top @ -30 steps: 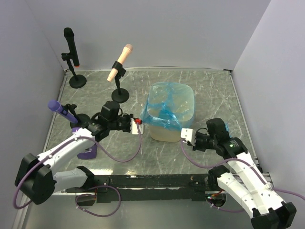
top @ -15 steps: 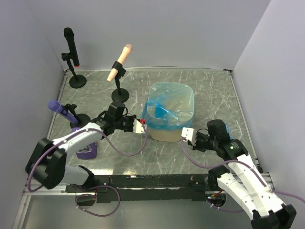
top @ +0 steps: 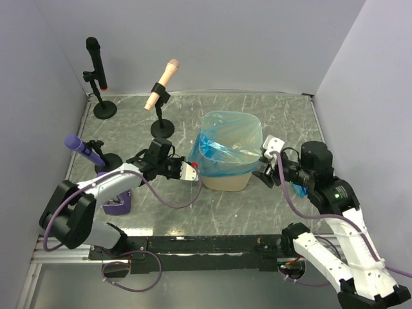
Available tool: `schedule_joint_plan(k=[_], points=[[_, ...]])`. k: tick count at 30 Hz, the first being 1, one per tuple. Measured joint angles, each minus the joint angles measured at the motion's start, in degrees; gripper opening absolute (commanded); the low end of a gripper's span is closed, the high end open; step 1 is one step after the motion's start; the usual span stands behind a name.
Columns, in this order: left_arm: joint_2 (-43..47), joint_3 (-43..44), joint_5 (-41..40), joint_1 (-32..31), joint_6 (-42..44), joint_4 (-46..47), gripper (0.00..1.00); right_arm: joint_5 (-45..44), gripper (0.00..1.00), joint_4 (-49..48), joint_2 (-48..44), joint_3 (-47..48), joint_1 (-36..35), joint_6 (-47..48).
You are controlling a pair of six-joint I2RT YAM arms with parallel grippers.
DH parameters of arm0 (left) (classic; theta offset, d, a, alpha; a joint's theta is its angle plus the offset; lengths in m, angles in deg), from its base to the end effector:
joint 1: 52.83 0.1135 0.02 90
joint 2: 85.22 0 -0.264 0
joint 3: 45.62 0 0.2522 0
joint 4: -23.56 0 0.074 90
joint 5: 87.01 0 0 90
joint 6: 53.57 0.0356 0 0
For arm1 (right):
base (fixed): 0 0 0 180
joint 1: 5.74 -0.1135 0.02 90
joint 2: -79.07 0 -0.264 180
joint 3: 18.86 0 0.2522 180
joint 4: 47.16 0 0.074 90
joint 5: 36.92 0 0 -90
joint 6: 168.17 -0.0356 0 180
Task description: Put the trash bags into the trash bin
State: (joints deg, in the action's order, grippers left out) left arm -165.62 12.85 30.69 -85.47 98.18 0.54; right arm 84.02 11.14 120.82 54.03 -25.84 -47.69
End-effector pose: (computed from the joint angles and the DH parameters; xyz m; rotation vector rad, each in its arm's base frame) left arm 0.2307 -0.1674 0.2051 1.8091 1.3616 -0.3028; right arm 0.1176 0.0625 0.3720 -1.1433 1.6398 0.4344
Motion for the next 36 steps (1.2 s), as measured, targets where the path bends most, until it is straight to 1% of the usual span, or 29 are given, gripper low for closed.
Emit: schedule_joint_plan(k=[2,6,9,14,16,17,21,23,25,30,35,36], points=[[2.0,0.0,-0.1,0.0,-0.7,0.0,0.21,0.0,0.64,-1.1,0.4,-1.9,1.0,-2.8],[7.0,0.0,0.0,-0.1,-2.5,0.0,0.34,3.4,0.66,-2.6,3.0,-2.3,8.1,-7.5],[9.9,0.0,0.0,-0.1,-3.6,0.2,0.4,6.8,0.67,-3.9,5.5,-2.0,12.5,-9.3],[10.5,0.0,0.0,-0.1,-4.7,0.8,0.45,12.0,0.68,-6.0,10.0,-2.0,13.4,-9.7],[9.9,0.0,0.1,-0.1,-5.0,0.8,0.46,13.6,0.63,-6.4,10.9,-2.0,13.4,-9.7],[9.4,0.0,0.2,-0.1,-5.1,0.8,0.46,14.7,0.58,-6.5,11.5,-2.0,13.5,-9.7],[7.3,0.0,0.7,-0.2,-5.6,1.3,0.47,19.0,0.29,-7.0,13.8,-2.0,14.0,-9.7],[5.7,0.5,0.7,-0.4,-6.1,1.7,0.47,21.2,0.12,-7.3,15.0,-2.0,14.4,-9.6],[4.1,1.2,0.7,-0.5,-7.0,2.5,0.47,22.9,0.0,-7.7,16.3,-2.1,14.8,-9.5],[2.4,1.9,0.1,-0.4,-8.8,4.9,0.47,25.0,0.0,-11.2,17.7,-5.2,16.7,-11.6],[2.3,1.8,-0.8,-0.4,-9.7,8.2,0.47,24.9,0.0,-11.9,19.8,-6.3,17.7,-10.9],[2.3,1.8,-0.8,-0.4,-9.8,8.6,0.47,24.8,0.07,-11.8,20.3,-6.3,18.1,-10.8]])
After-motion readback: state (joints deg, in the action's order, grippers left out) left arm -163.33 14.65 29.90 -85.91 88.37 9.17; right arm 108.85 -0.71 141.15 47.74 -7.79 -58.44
